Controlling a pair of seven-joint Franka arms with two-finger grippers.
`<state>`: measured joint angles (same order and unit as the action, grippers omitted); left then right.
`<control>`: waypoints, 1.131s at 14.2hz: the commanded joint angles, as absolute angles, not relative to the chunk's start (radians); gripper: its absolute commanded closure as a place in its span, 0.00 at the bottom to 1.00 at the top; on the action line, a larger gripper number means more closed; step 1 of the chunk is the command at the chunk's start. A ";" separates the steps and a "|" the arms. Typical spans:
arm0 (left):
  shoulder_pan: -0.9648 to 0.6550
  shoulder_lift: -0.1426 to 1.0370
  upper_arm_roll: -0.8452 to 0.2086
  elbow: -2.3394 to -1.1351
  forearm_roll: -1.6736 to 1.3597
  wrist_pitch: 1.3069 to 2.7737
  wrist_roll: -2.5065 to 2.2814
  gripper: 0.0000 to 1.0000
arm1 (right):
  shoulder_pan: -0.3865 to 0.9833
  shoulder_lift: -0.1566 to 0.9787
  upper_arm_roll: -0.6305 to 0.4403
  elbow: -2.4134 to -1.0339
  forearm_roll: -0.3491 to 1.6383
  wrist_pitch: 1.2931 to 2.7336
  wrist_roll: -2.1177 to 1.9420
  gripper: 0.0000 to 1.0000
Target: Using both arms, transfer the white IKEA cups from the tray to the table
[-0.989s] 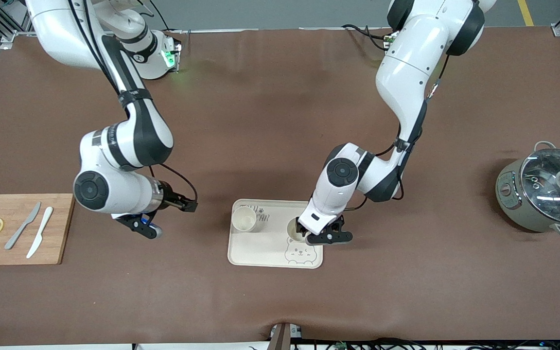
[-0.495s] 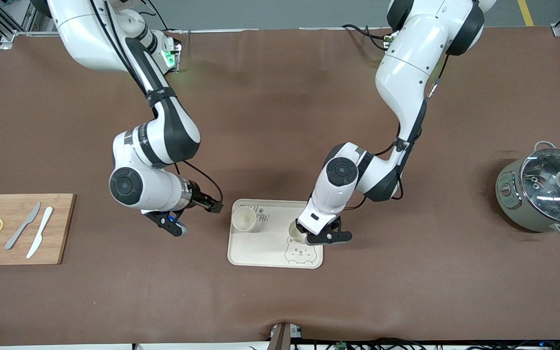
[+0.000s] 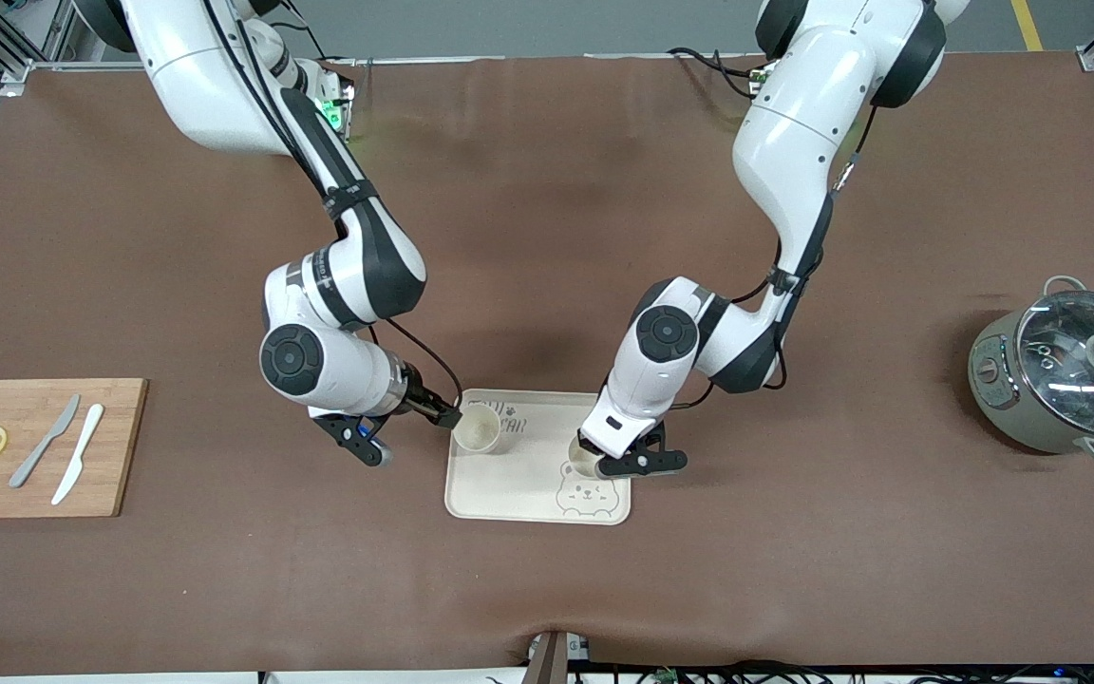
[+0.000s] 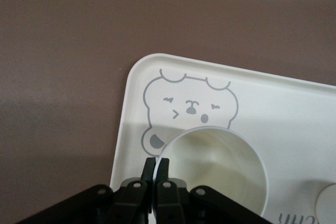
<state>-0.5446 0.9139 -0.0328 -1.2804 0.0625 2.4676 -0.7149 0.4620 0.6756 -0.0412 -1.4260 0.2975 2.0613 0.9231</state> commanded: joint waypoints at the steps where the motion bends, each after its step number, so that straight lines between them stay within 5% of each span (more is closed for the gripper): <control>1: -0.551 0.885 -0.029 -1.285 0.048 2.438 -0.733 1.00 | 0.475 0.712 -0.048 -1.394 0.316 2.115 0.949 0.00; 12: -0.529 0.767 -0.029 -1.279 0.052 2.172 -0.733 1.00 | 0.526 0.765 -0.051 -1.397 0.307 2.166 0.988 0.00; 16: -0.489 0.690 -0.035 -1.279 0.043 2.062 -0.683 1.00 | 0.528 0.781 -0.049 -1.397 0.313 2.196 0.989 0.25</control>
